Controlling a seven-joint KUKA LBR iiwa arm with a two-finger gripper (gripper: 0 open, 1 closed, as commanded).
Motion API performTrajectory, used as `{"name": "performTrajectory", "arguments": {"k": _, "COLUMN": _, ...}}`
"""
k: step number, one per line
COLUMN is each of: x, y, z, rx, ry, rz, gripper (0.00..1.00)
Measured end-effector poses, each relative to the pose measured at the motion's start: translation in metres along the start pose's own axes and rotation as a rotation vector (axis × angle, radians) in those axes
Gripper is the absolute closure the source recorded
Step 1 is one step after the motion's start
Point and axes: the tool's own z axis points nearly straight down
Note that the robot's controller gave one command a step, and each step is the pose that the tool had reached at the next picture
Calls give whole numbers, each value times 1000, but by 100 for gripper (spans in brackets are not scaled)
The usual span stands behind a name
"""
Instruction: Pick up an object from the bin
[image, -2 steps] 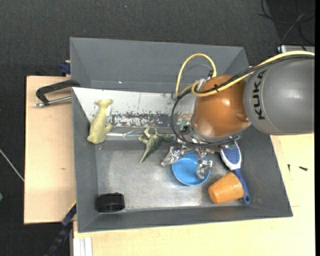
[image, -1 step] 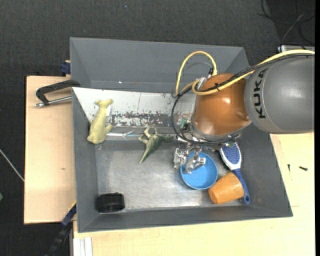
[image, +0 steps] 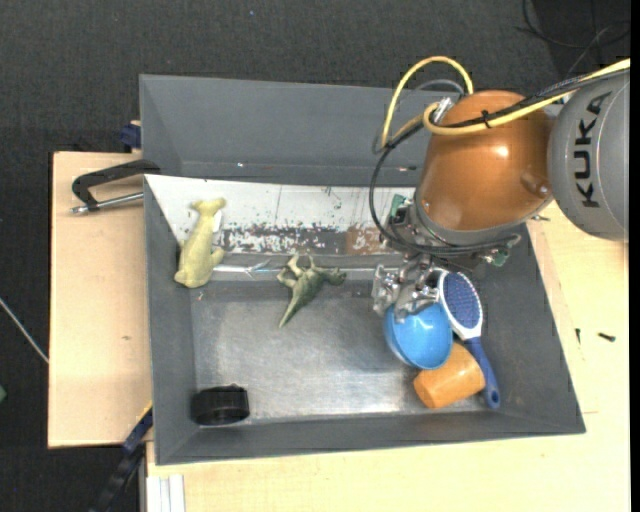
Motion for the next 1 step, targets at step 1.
{"name": "performTrajectory", "arguments": {"k": 1, "x": 14, "y": 1, "z": -52, "rx": -1, "ry": 1, "rz": 11, "gripper": 100}}
